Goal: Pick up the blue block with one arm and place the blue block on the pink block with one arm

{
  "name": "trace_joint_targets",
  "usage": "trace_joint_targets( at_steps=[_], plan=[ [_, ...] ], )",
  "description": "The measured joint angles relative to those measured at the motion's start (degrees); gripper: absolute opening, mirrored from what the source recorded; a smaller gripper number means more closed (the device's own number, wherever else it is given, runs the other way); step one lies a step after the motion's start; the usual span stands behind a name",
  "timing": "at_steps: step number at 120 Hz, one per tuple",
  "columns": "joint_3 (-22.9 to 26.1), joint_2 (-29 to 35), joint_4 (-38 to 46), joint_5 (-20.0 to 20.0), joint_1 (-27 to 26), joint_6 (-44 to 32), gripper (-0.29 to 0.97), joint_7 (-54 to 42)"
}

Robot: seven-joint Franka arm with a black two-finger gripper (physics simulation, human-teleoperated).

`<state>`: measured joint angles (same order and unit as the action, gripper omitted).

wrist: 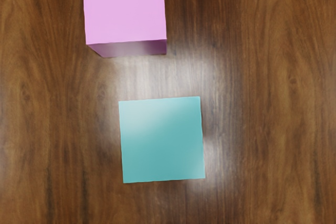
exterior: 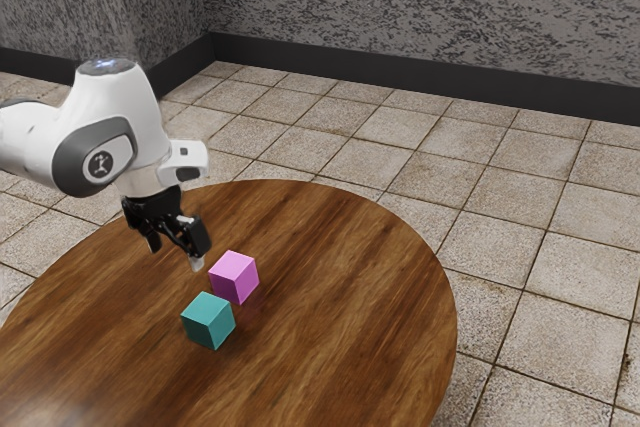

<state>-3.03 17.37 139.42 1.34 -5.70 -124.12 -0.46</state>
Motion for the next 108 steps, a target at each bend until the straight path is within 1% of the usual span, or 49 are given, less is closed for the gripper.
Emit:
trace_joint_targets(
  at_steps=[21,46,79,108],
  plan=[
    [0.7,-0.1,4.1,0.0,0.0,-4.2,0.68,-0.1],
    [1.4,-1.8,6.1,0.0,0.0,-8.7,0.68,-0.1],
    [1.4,-8.1,5.6,-0.2,0.1,-12.6,0.68,-0.1],
    [0.9,-11.0,4.4,0.0,0.2,-14.5,0.68,-0.2]
  ],
)
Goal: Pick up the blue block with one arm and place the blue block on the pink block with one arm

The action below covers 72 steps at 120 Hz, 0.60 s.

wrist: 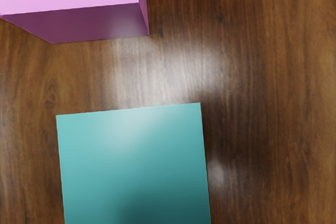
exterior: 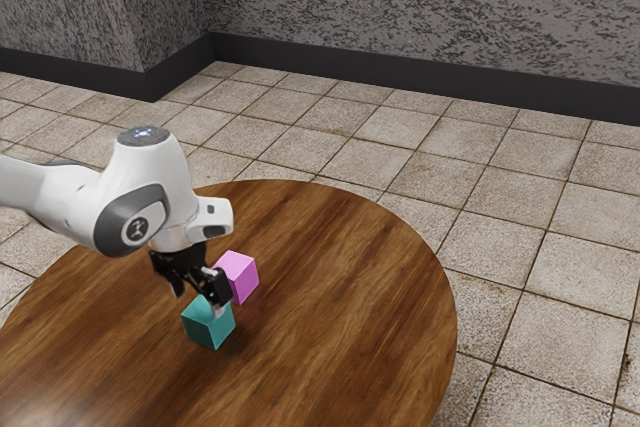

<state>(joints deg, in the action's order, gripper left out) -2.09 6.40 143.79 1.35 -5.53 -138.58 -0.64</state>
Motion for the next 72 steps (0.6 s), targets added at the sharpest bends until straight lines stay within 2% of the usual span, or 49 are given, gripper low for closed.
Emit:
trace_joint_targets(
  at_steps=[72],
  plan=[
    [-1.3,-4.7,-1.9,0.3,0.6,-1.5,0.68,-0.1]
  ],
)
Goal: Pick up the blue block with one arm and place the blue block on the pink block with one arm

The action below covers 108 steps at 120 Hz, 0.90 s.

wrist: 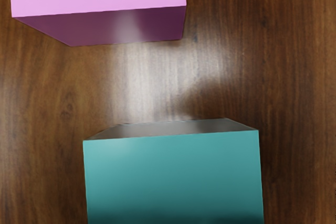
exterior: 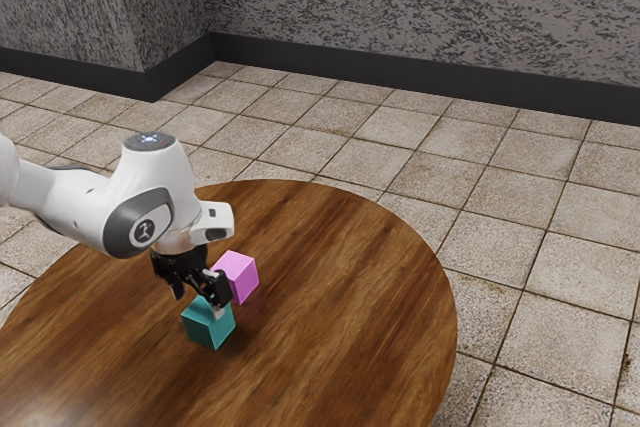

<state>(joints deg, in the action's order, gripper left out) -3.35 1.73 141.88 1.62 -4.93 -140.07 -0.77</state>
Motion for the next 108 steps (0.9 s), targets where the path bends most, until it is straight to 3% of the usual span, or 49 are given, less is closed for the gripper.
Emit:
trace_joint_targets(
  at_steps=[108],
  plan=[
    [-0.1,-5.0,-1.2,-0.2,-0.4,-3.1,0.68,-0.1]
  ],
)
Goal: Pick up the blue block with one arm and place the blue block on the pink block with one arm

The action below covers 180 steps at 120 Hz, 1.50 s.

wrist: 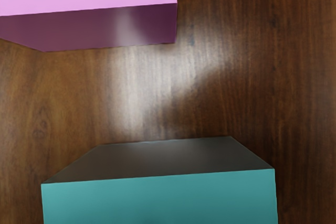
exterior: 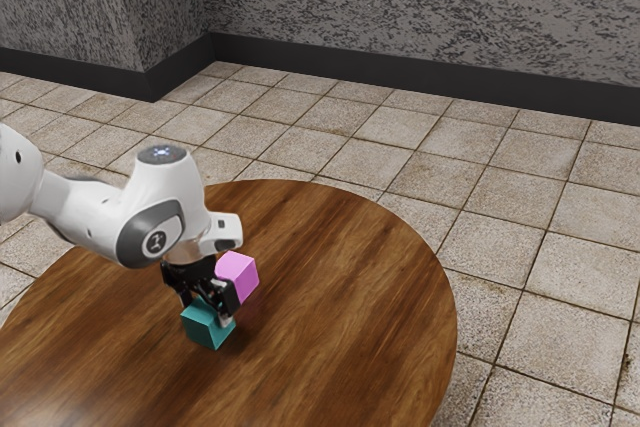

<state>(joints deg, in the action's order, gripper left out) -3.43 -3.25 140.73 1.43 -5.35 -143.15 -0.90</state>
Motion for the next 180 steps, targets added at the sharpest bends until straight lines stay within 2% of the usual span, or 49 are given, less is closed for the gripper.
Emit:
trace_joint_targets(
  at_steps=[13,49,91,130,180],
  plan=[
    [0.0,-0.5,-0.3,0.0,-0.1,-0.3,0.67,0.0],
    [0.0,-0.5,-0.3,-0.1,-0.2,-0.6,0.44,0.0],
    [-0.1,1.6,-0.3,0.3,-0.4,-0.3,0.34,0.6],
    [-1.2,8.7,-3.6,0.7,-0.4,7.3,0.33,1.7],
    [-2.1,4.4,-12.2,1.0,-0.2,15.0,0.33,1.9]
  ],
)
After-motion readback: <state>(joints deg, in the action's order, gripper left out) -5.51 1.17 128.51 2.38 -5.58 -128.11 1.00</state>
